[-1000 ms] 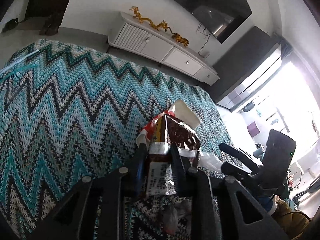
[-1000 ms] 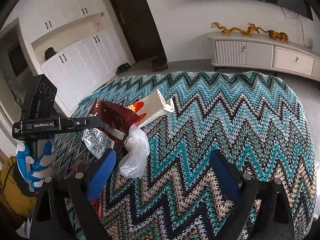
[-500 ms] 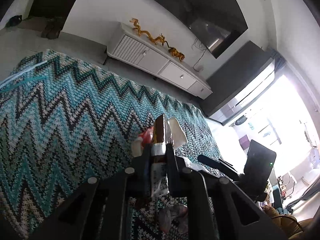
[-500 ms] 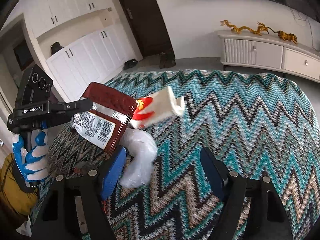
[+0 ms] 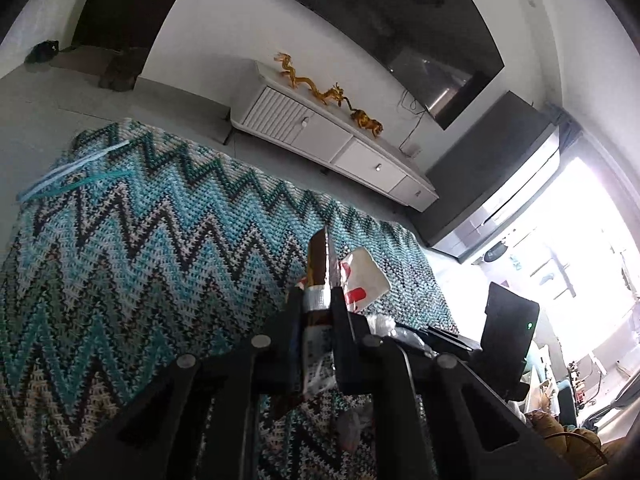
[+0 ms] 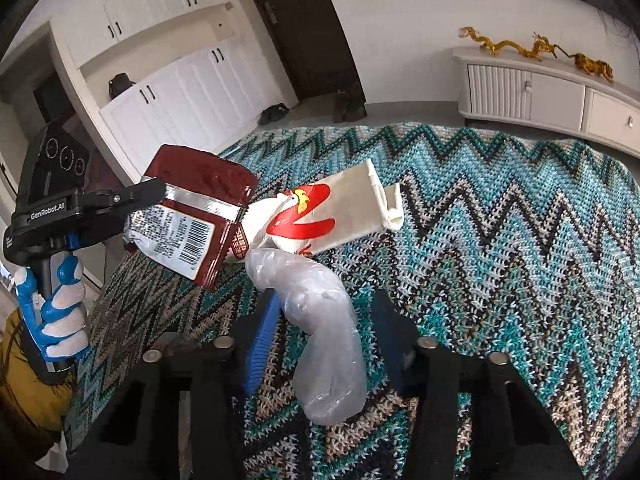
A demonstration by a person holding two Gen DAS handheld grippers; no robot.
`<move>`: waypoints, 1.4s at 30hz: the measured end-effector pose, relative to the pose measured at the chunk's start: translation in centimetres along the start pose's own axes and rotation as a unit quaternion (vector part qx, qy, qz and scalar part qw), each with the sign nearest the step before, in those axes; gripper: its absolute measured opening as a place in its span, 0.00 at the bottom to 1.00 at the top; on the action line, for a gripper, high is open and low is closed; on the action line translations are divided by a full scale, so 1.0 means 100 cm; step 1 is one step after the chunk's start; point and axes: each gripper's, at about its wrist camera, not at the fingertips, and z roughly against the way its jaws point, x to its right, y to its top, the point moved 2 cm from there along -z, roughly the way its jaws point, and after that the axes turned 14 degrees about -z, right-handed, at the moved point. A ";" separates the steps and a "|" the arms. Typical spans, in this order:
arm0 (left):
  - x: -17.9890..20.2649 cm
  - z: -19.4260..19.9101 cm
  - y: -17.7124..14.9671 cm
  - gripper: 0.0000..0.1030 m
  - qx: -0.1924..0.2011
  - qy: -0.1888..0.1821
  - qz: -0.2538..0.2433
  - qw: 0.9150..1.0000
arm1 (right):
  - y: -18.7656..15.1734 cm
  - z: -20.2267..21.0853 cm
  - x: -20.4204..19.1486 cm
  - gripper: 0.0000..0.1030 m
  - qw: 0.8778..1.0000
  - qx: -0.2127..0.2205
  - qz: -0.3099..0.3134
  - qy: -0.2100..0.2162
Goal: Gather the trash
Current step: 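Grasp the brown snack wrapper with the left tool while the right tool grasps a clear plastic bag, then carry the wrapper and clear bag over the white bin and open both tools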
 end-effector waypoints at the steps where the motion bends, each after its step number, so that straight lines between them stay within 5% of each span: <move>1: 0.001 0.002 -0.001 0.12 -0.002 0.004 -0.001 1.000 | 0.000 0.000 0.001 0.35 1.000 -0.001 -0.002 0.001; 10: 0.032 0.033 0.001 0.10 0.007 0.015 -0.015 1.000 | -0.008 0.042 0.004 0.32 1.000 0.028 -0.007 0.003; 23: 0.120 0.082 0.001 0.10 0.015 0.048 -0.085 0.995 | -0.043 0.162 0.000 0.32 0.993 0.110 -0.011 -0.036; 34: 0.227 0.072 -0.012 0.10 -0.001 0.010 -0.148 0.989 | -0.091 0.267 0.038 0.32 0.978 0.178 -0.048 -0.100; 42: 0.335 0.008 -0.023 0.10 -0.041 -0.055 -0.210 0.975 | -0.148 0.330 0.107 0.32 0.959 0.204 -0.107 -0.165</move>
